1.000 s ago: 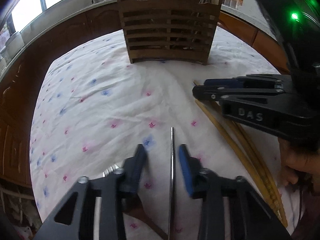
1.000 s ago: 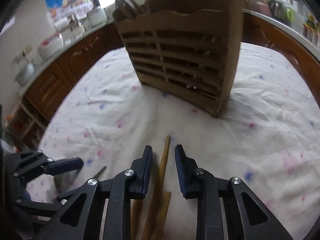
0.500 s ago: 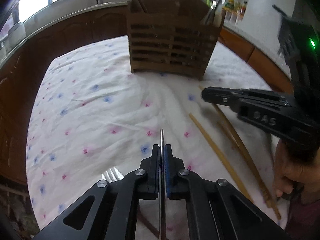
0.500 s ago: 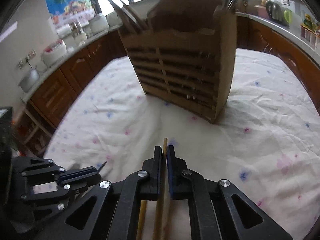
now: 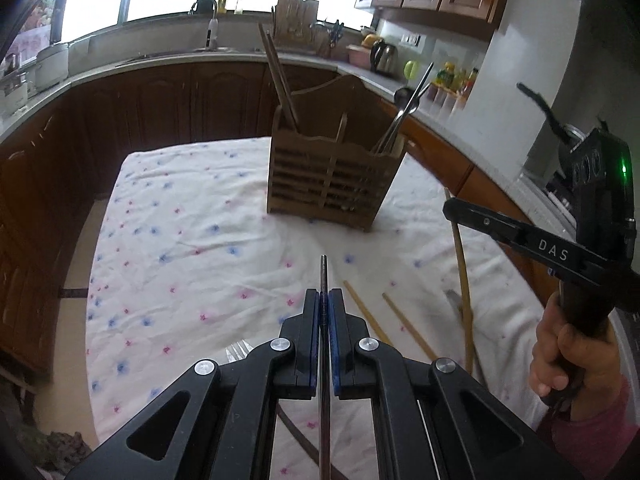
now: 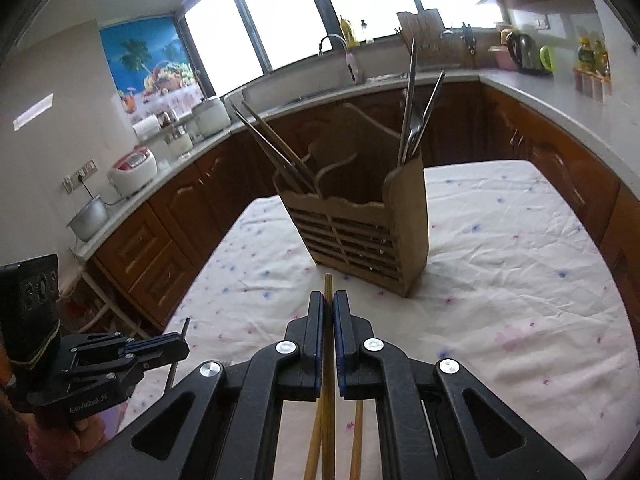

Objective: Organize utensils
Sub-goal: 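Lift both utensils and carry them over the wooden holder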

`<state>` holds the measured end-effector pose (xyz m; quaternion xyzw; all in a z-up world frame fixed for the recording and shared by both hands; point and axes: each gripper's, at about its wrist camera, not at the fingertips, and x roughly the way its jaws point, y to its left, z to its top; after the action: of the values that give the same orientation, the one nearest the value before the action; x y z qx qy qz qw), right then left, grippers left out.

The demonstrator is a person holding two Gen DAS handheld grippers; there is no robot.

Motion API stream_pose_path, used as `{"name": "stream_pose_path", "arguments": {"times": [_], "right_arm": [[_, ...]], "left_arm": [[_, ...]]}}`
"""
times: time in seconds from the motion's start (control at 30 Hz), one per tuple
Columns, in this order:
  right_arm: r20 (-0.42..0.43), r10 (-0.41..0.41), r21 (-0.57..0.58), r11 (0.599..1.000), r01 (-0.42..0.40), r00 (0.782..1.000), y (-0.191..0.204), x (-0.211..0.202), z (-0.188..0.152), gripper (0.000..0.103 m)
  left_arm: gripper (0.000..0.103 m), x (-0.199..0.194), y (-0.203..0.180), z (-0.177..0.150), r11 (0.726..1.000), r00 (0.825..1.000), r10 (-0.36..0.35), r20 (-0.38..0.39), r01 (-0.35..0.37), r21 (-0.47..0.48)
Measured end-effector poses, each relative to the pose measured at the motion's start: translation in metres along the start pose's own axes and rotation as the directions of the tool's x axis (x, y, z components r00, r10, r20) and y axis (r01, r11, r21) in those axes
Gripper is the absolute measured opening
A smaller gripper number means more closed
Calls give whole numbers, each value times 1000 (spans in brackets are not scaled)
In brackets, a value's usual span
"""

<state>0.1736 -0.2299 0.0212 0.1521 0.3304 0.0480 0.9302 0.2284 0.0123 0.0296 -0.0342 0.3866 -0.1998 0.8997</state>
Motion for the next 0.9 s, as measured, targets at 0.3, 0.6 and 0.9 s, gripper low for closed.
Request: {"name": "stream_pose_path", "arguments": {"times": [0.3, 0.6, 0.9], "right_arm": [[72, 15, -17, 1000, -14, 997, 9, -31, 3, 5], [123, 26, -31, 999, -22, 992, 15, -50, 6, 5], [216, 16, -36, 999, -9, 976, 19, -74, 14, 5]], "left_arm": [[3, -25, -1, -2, 999, 998, -32, 49, 33, -24], [3, -45, -3, -4, 998, 994, -41, 100, 44, -32], [3, -73, 3, -2, 996, 972, -51, 229, 65, -55]]}}
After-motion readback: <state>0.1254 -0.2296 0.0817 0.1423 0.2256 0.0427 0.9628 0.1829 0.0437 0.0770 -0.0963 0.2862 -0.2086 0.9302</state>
